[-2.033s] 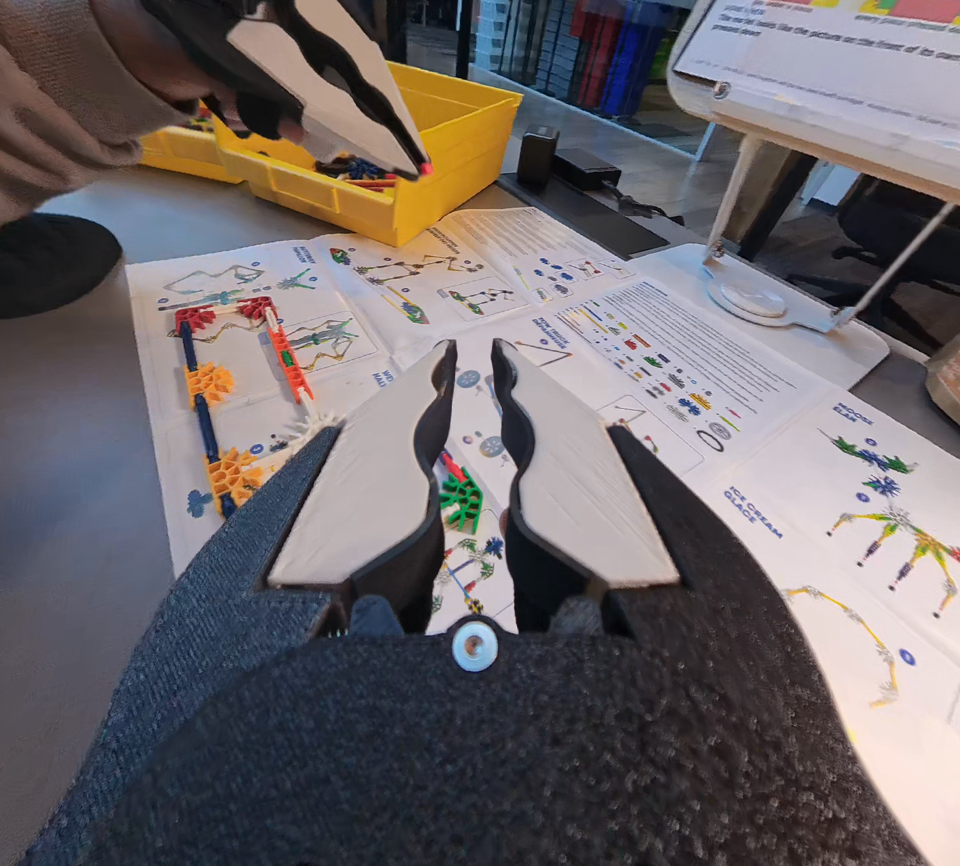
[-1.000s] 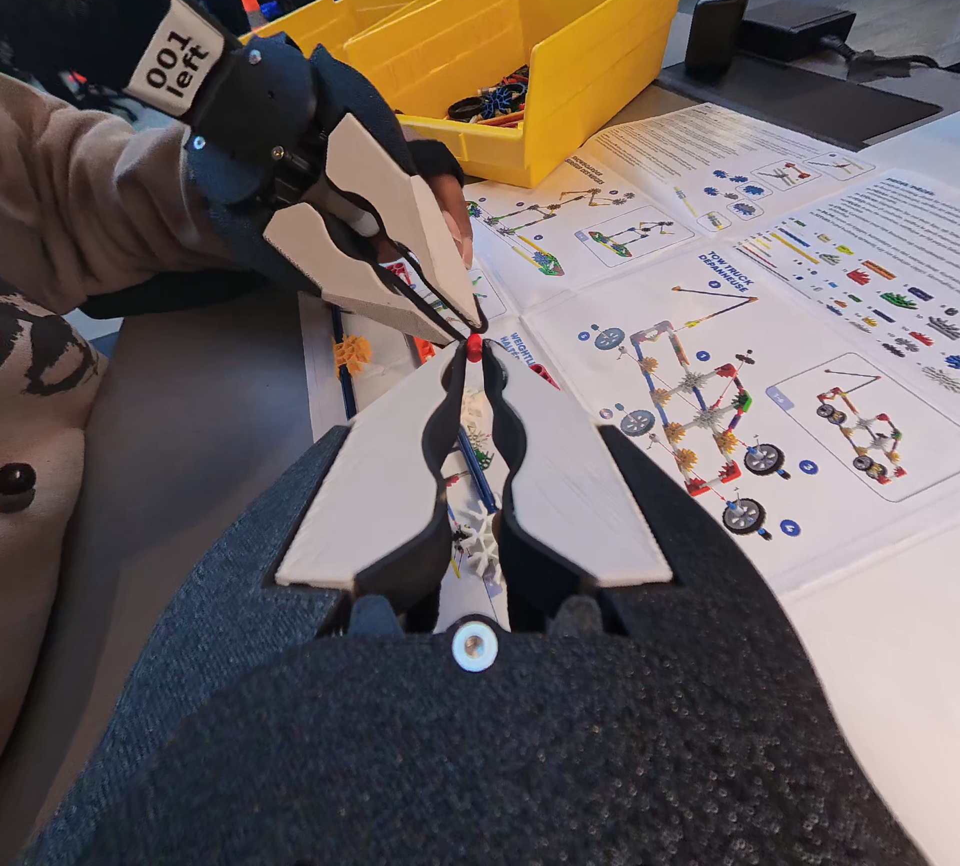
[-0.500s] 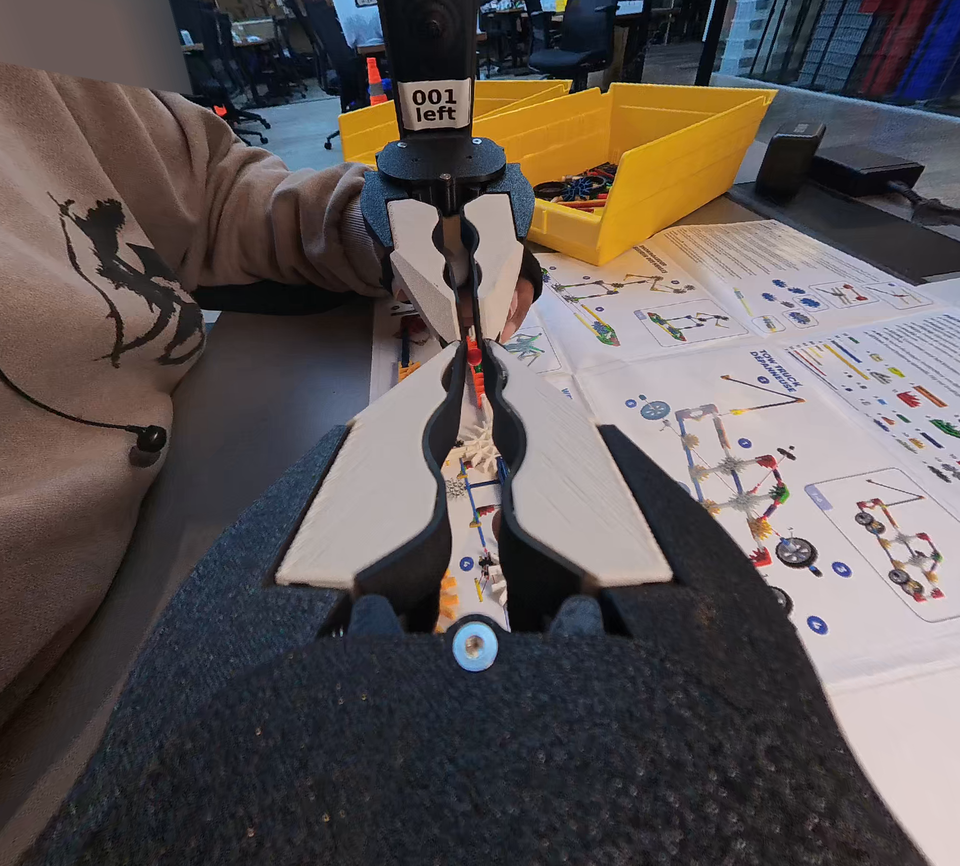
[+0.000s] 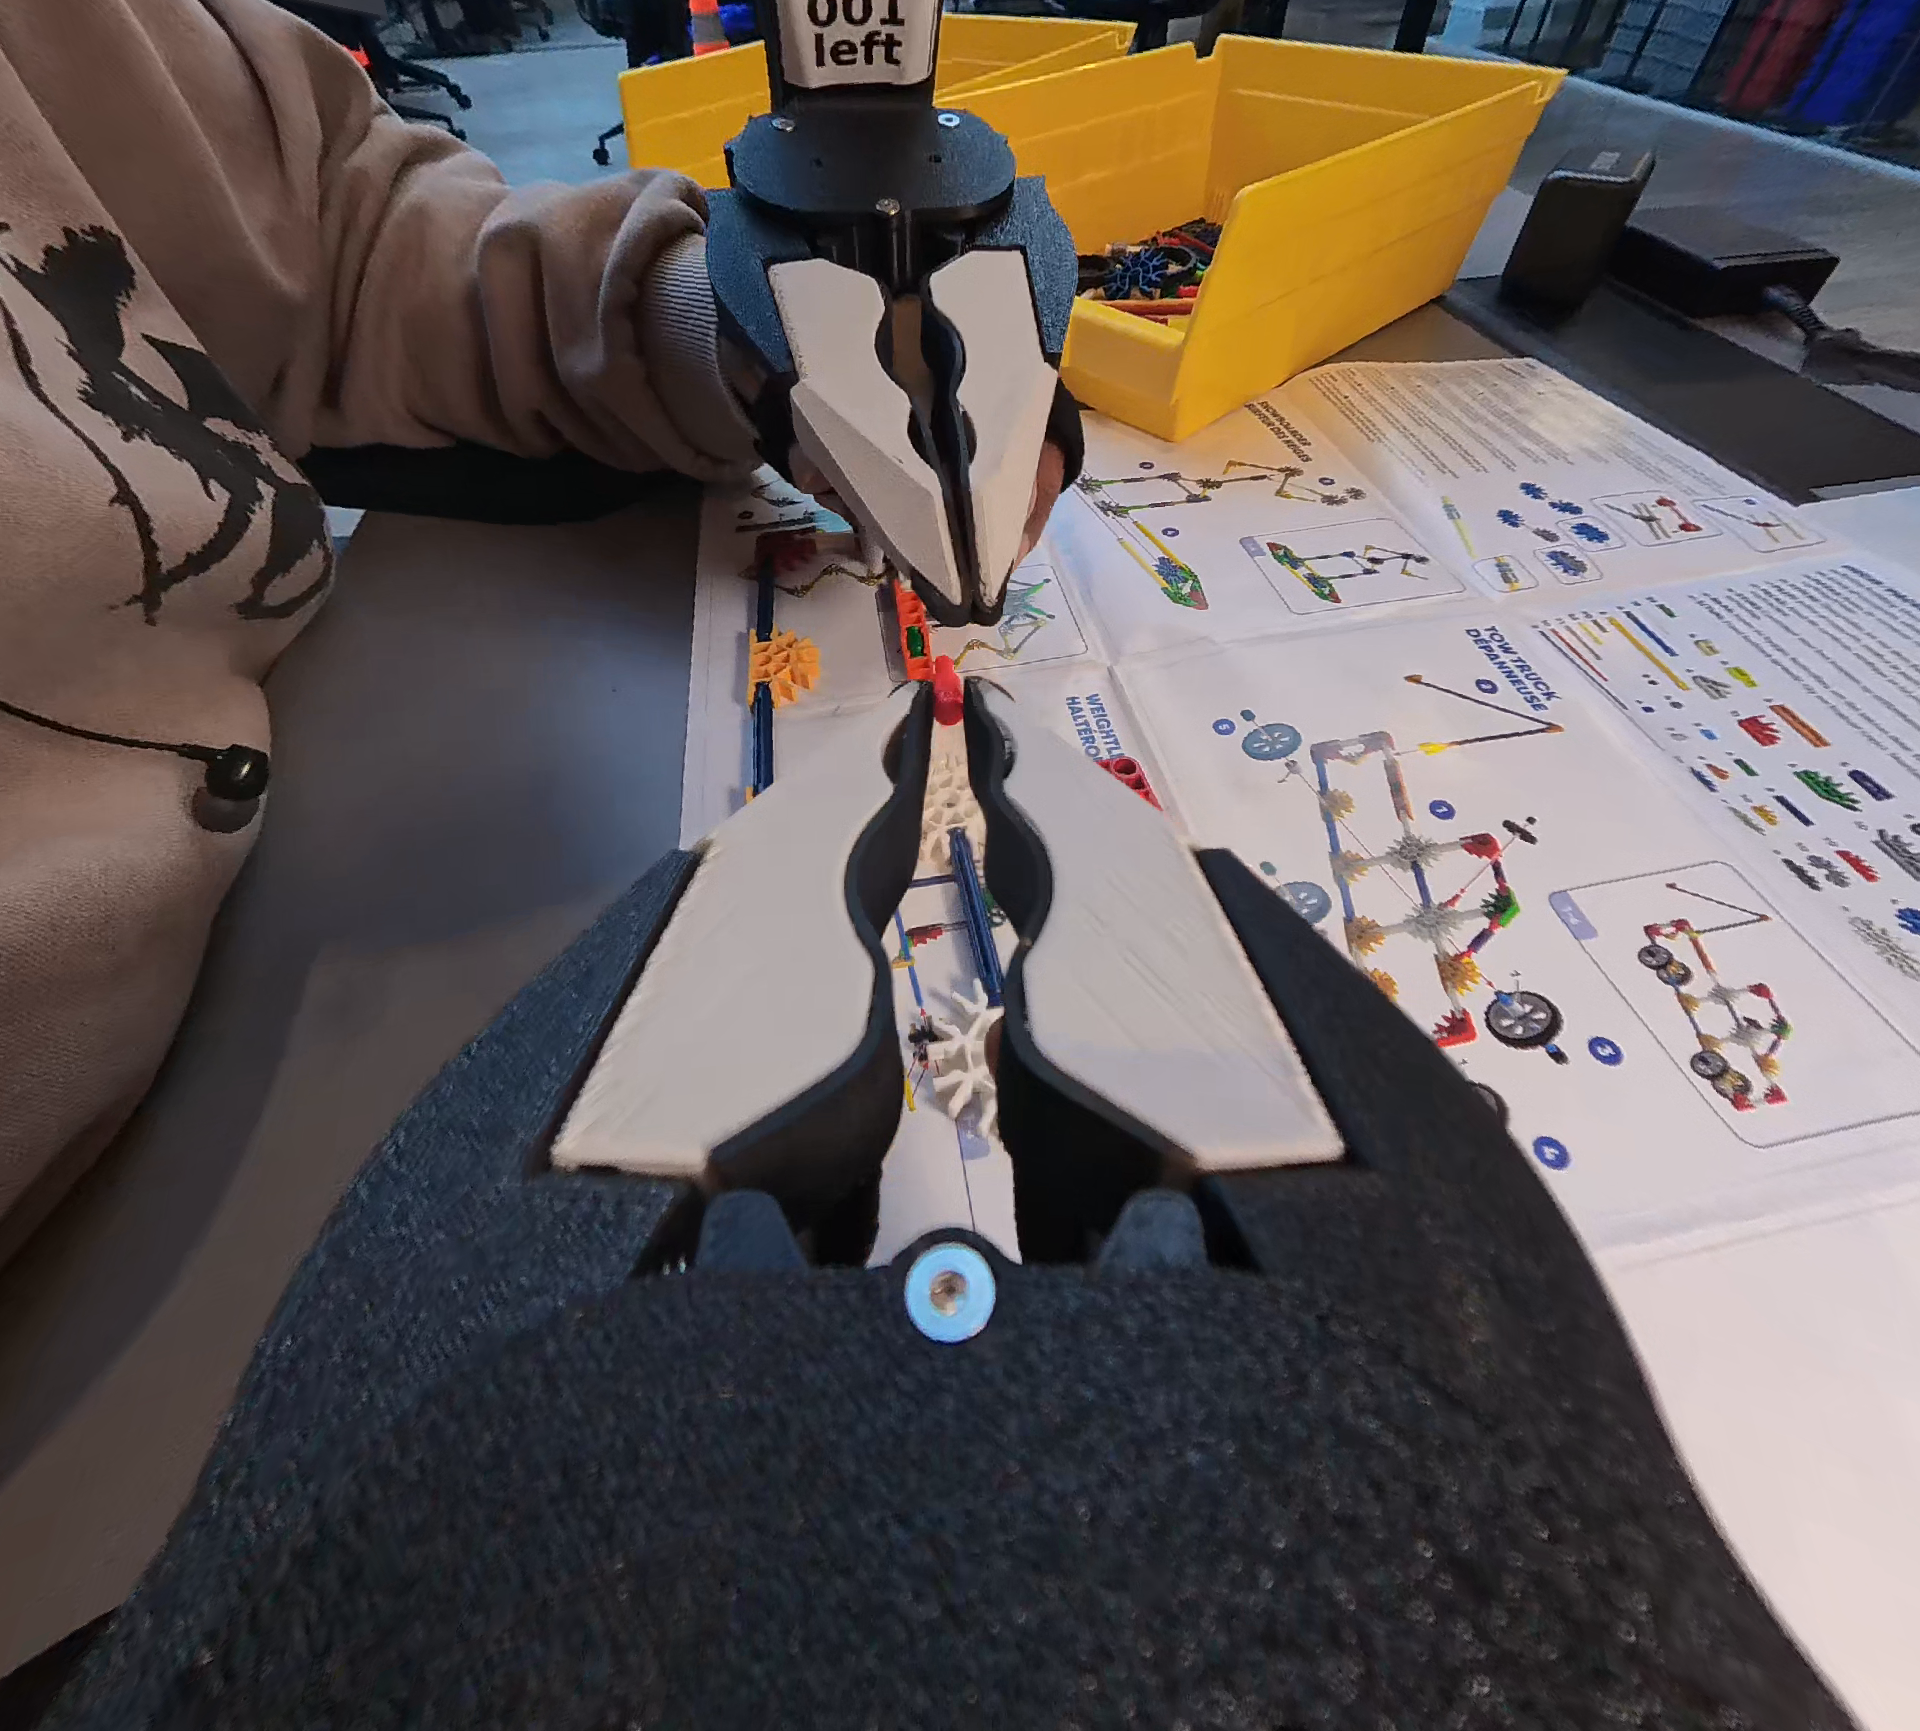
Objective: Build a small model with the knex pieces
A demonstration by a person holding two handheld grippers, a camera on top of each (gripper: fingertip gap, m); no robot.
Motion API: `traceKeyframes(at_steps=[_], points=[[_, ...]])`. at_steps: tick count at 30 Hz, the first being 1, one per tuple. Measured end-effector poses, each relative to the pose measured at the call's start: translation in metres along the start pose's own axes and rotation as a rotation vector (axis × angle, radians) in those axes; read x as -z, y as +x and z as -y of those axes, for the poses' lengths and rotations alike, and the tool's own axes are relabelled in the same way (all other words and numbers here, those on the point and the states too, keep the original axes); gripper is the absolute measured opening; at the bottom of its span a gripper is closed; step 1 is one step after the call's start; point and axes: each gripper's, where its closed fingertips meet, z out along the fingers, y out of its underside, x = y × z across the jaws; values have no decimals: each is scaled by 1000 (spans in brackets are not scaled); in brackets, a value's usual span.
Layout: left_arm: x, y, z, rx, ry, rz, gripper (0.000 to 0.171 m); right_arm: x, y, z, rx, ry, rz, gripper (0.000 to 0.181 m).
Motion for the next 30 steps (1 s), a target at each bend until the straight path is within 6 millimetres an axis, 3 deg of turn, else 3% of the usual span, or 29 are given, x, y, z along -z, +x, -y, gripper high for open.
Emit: traceKeyframes(at_steps=[5,10,18,22,27,30], points=[[-6,6,-2,5,-13,-28,16,1,3,0,-4,11,-6,4],[-12,10,-2,-14,-15,-36,2,0,-2,2,-6,28,23,4],[-16,6,-11,-107,-108,-48,1,-1,1,-11,19,-47,14,5],[-22,-11,-28,-276,-270,-48,1,6,13,-27,31,-136,-23,14],[-34,-30,-47,-316,-387,-144,1,32,48,-32,3,-153,-183,13],[-40,-31,-52,-300,-408,-227,1,42,60,-42,-7,-190,-236,9]])
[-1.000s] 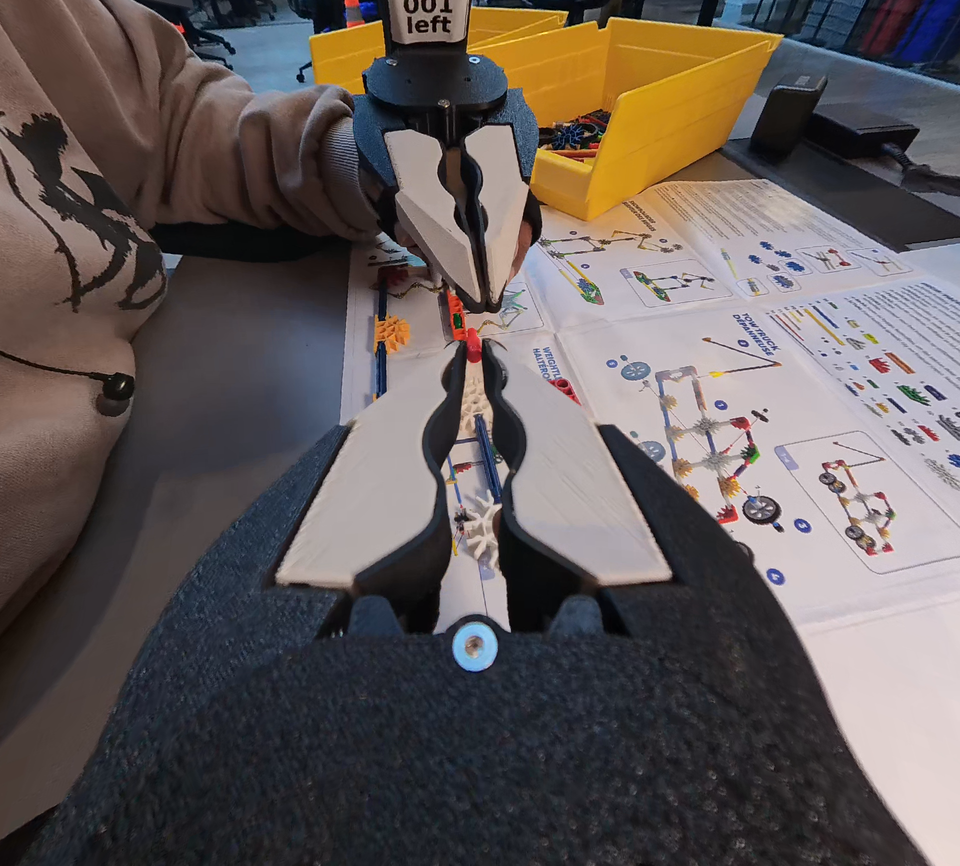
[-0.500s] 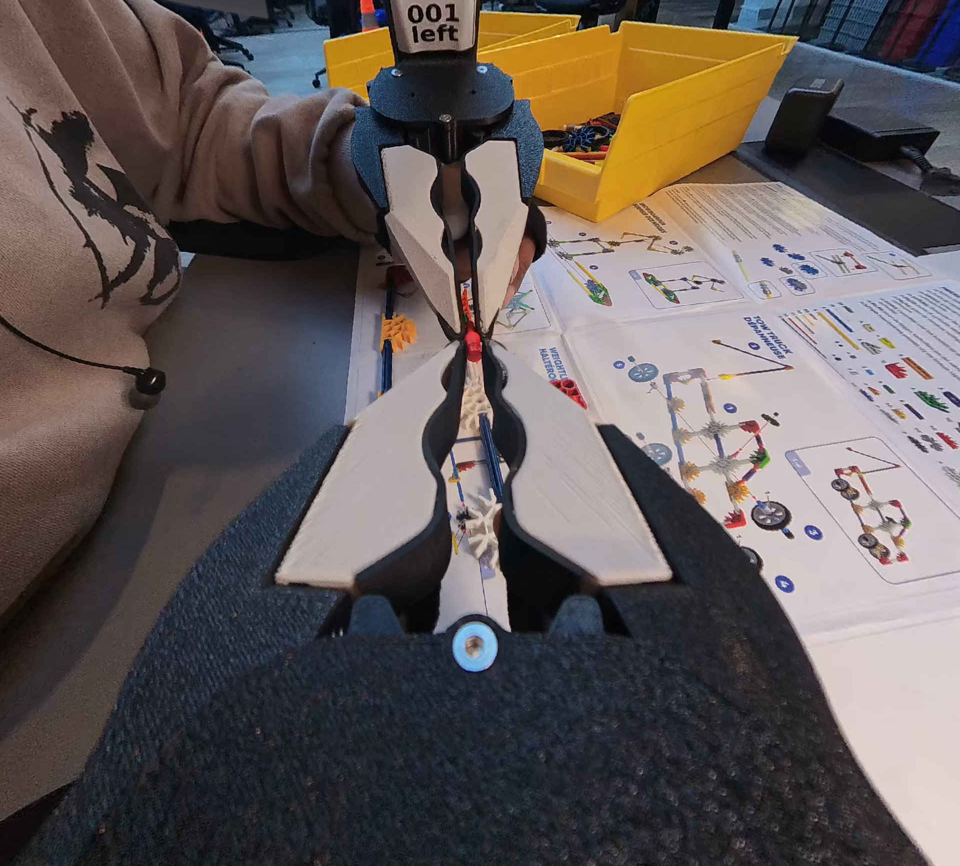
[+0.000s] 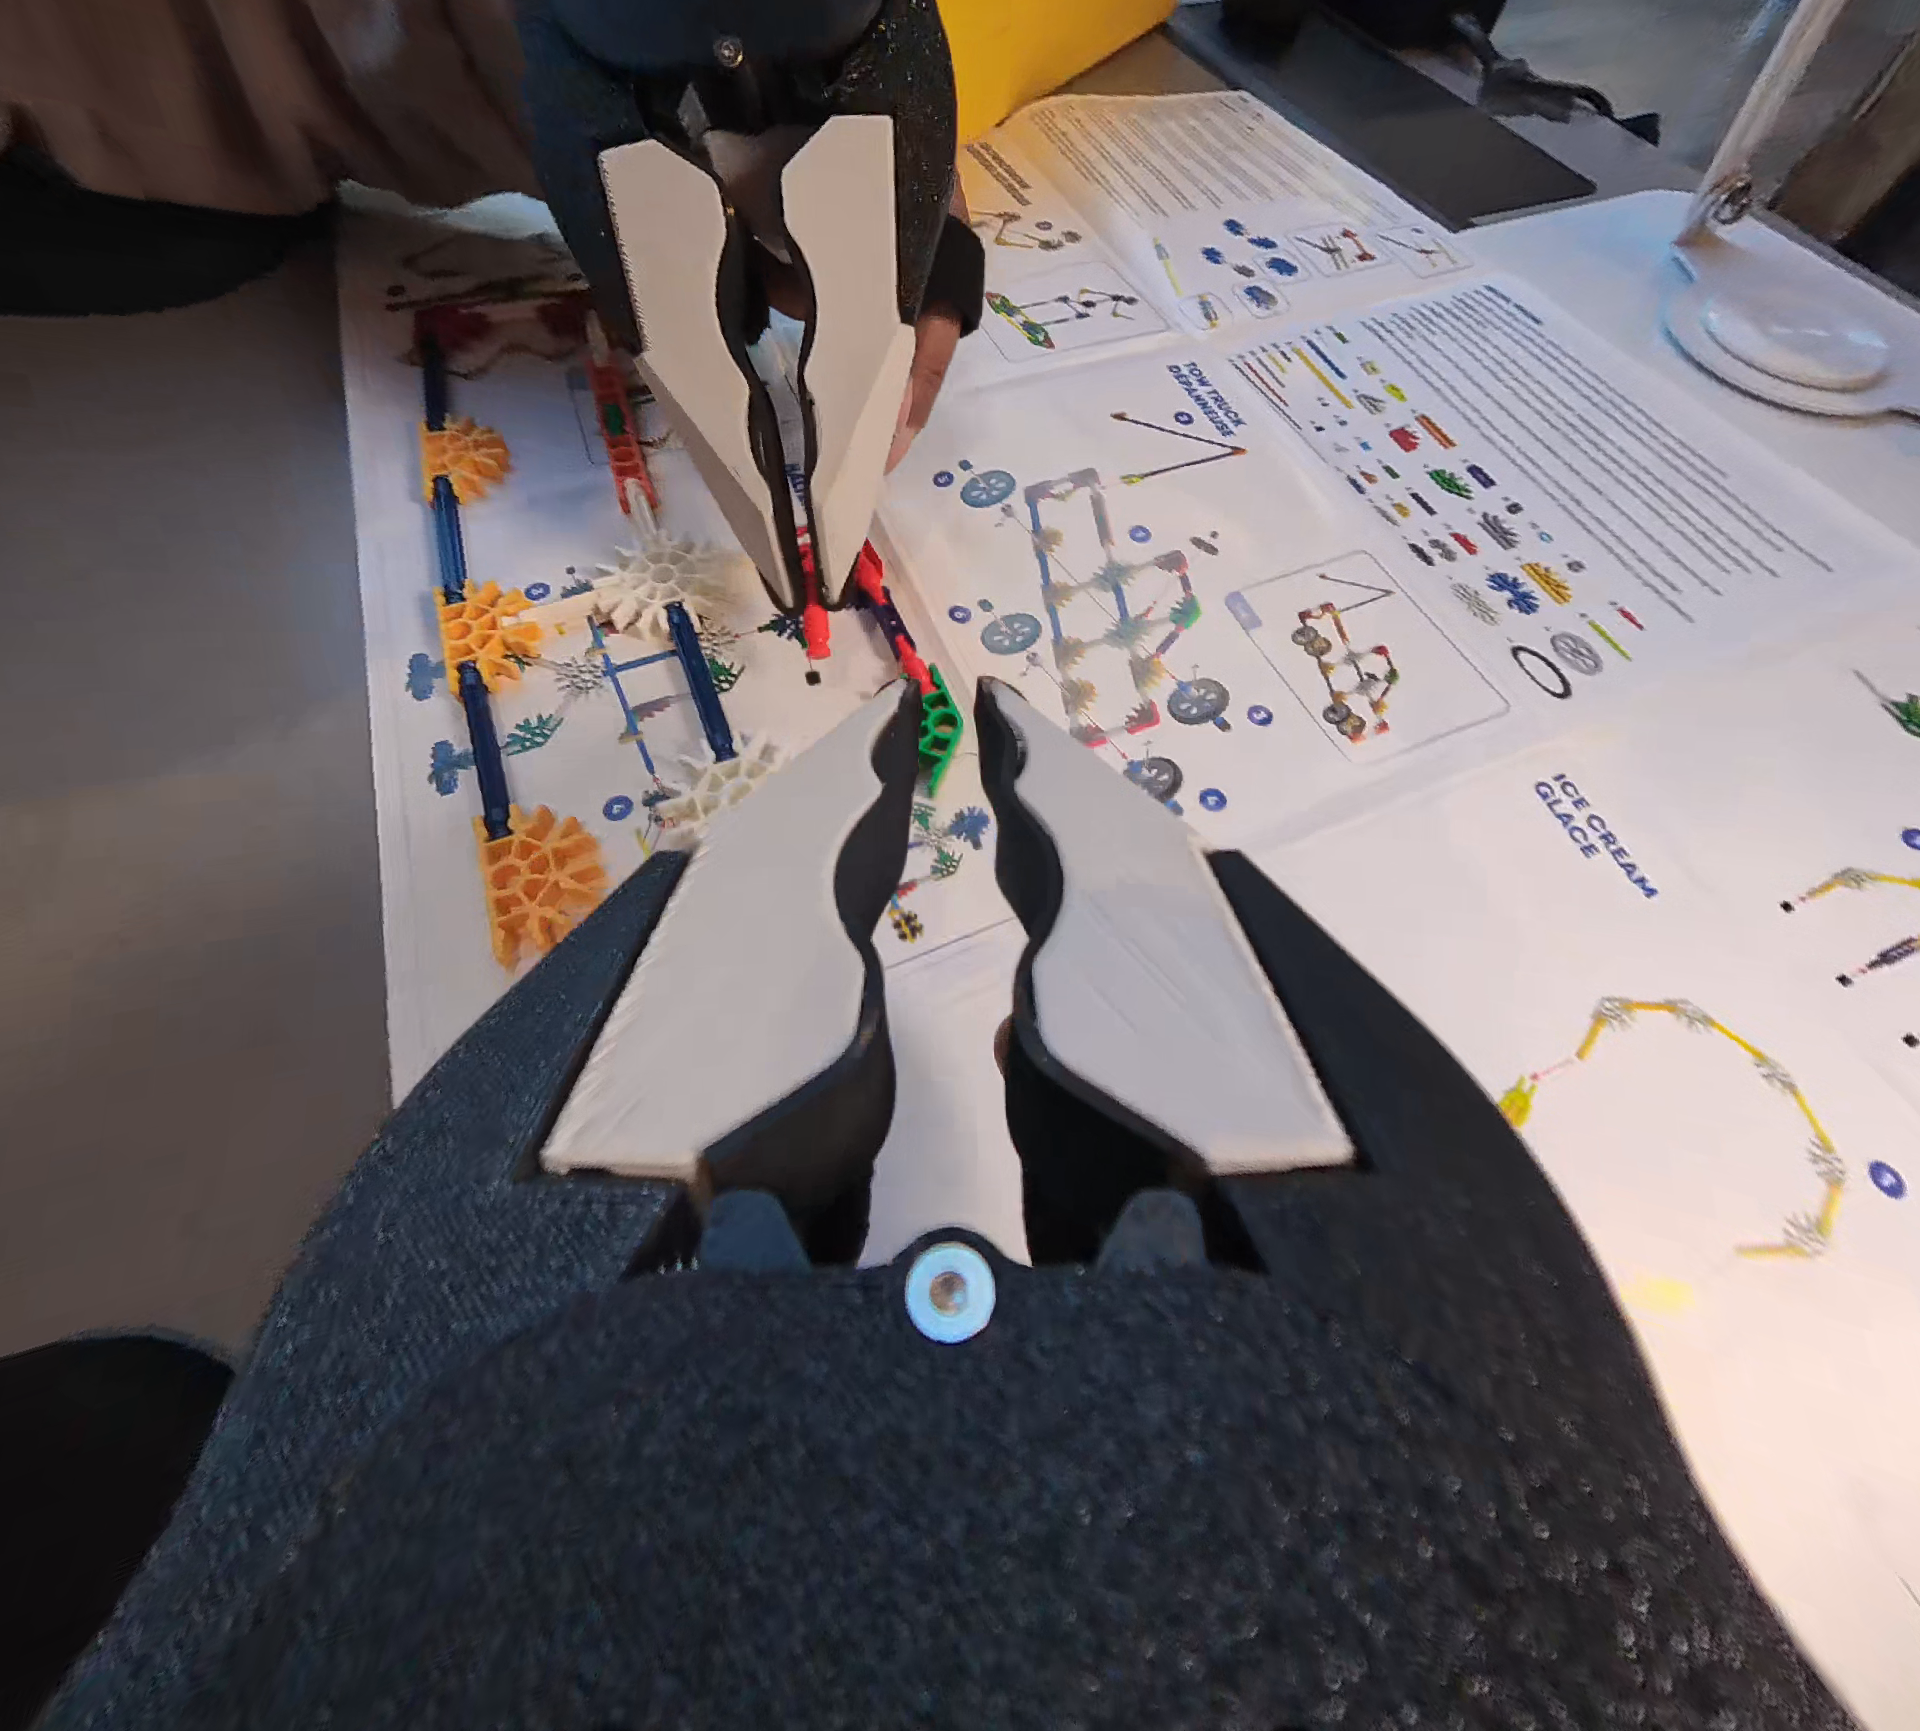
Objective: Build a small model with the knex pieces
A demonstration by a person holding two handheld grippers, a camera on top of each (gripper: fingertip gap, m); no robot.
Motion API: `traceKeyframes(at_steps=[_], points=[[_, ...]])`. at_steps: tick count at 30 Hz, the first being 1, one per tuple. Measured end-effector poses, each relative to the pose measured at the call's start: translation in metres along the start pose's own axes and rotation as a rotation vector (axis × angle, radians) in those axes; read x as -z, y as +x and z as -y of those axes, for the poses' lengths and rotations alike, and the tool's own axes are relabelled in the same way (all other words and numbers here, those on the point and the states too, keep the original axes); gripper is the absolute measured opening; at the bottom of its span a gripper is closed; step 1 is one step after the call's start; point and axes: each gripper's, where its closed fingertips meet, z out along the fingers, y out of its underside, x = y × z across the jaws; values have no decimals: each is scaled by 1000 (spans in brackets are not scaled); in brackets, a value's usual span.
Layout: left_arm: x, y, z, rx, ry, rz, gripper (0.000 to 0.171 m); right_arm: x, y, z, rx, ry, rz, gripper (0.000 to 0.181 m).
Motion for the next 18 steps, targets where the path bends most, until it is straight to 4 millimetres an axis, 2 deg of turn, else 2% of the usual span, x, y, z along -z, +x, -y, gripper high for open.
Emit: traceKeyframes(at_steps=[3,12,18], points=[[-6,6,5,-26,12,-59,1,-3,-4,-9,15,-51,19,7],[-20,10,5,-87,-44,-175,1,-17,-39,-21,51,-139,152,0],[-20,13,3,-111,-60,-230,1,-25,-44,-23,72,-179,147,0]])
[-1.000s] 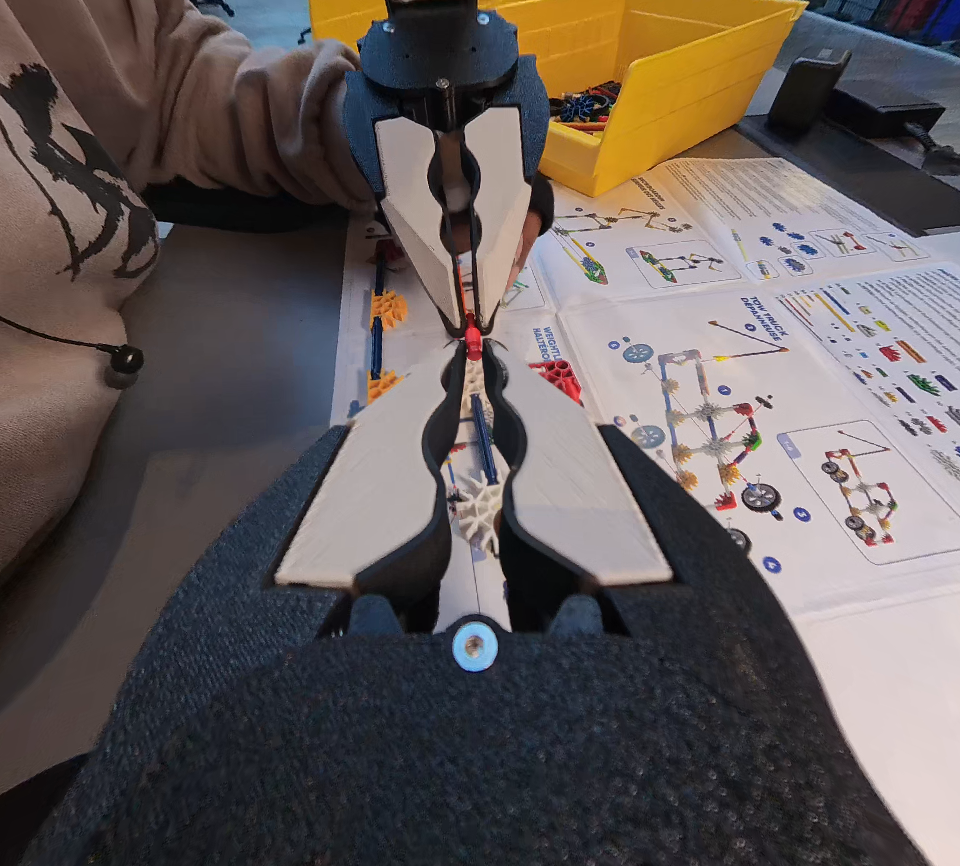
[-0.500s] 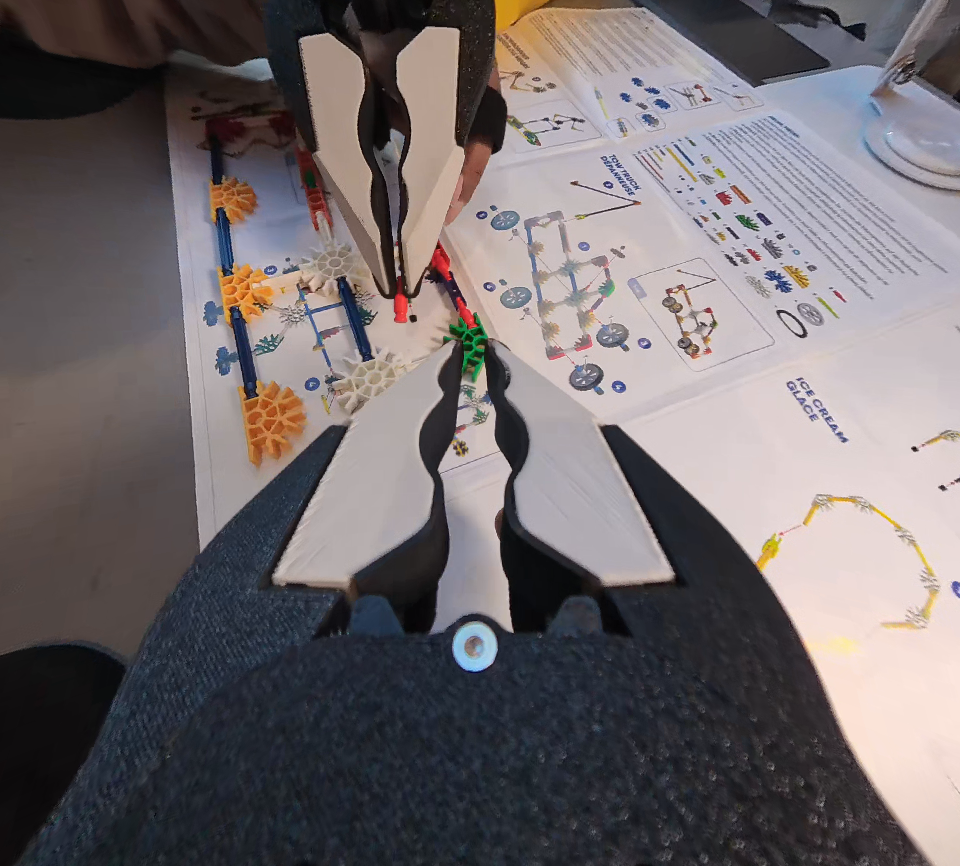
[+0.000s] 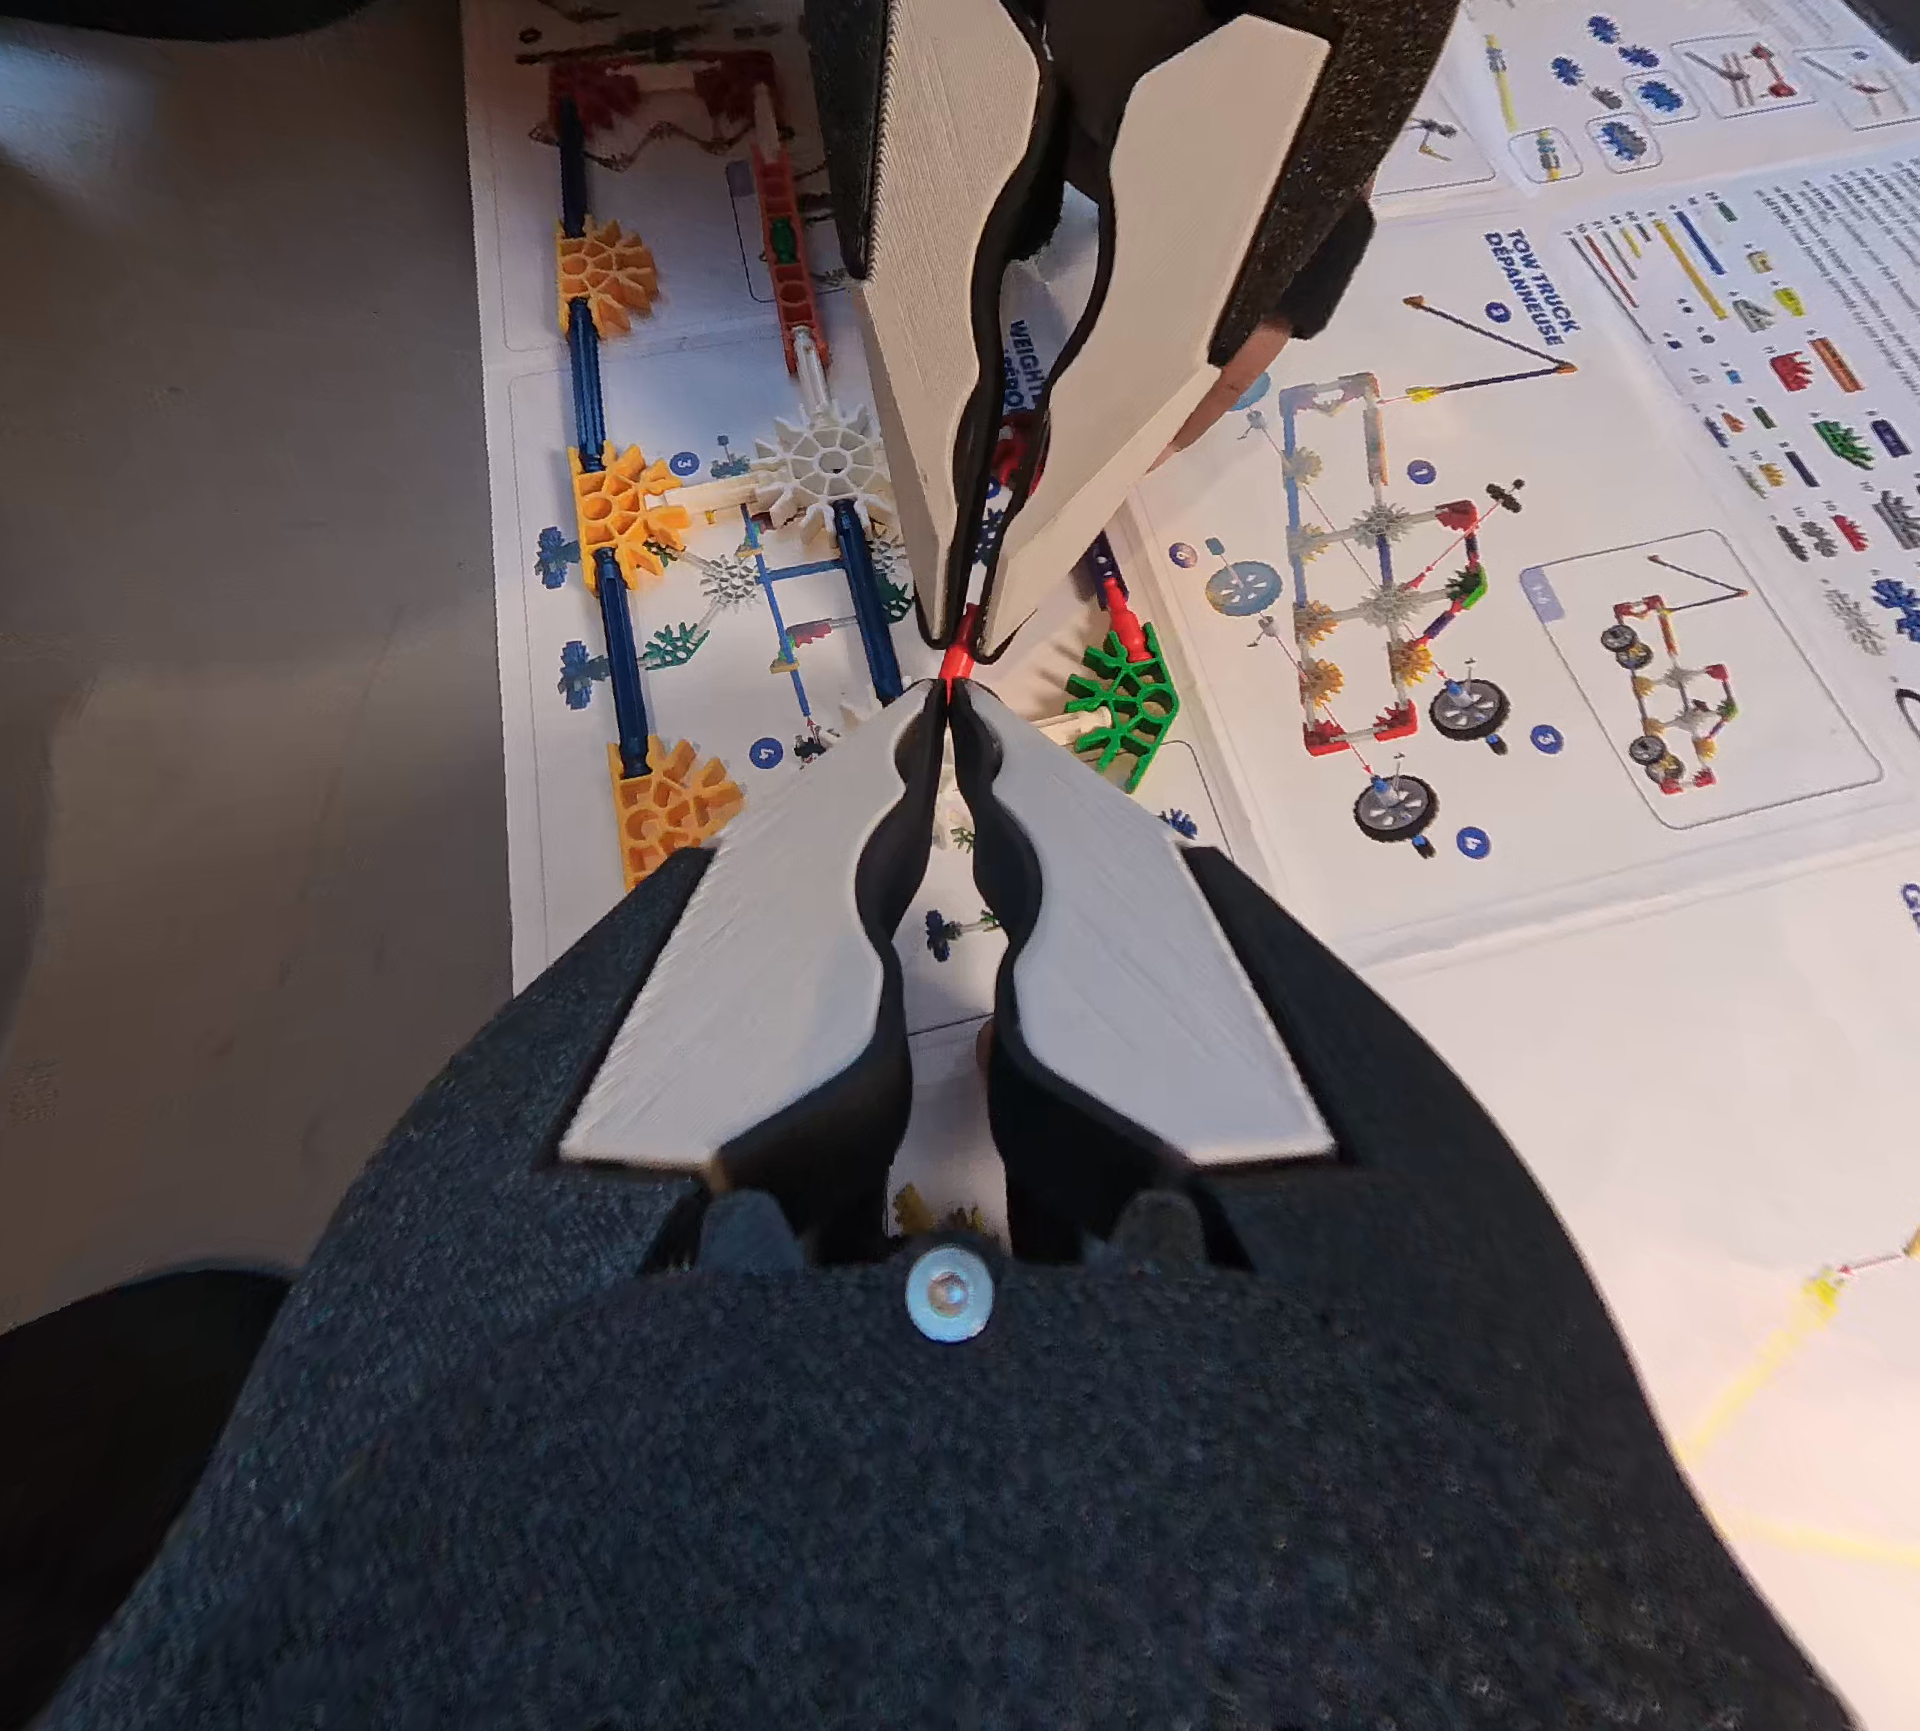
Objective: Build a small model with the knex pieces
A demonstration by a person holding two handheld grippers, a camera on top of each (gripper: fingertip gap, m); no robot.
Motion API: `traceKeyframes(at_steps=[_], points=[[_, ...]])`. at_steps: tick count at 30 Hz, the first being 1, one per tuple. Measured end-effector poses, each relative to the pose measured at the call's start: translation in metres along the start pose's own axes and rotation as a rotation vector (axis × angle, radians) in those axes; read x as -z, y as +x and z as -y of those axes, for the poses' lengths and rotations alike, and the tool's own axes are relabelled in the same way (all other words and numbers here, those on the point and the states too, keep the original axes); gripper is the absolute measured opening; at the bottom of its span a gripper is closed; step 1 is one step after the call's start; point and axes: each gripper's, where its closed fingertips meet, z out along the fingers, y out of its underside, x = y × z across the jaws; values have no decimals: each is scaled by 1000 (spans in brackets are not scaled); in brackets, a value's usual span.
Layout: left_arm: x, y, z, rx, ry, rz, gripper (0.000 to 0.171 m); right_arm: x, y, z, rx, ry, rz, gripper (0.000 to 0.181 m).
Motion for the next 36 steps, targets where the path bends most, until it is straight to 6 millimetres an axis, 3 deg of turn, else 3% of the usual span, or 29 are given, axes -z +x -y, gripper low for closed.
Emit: traceKeyframes(at_steps=[12,20,29,36], points=[[-3,1,1,-46,11,-65,1,-5,-2,-4,51,-89,-17,0],[-5,3,5,-50,42,-90,2,4,1,-4,39,-87,-22,0],[-9,2,-2,-48,-5,-91,2,1,-3,-6,41,-100,-8,0],[8,-3,4,-4,9,18,9,0,-2,-5,46,-114,-15,0]])
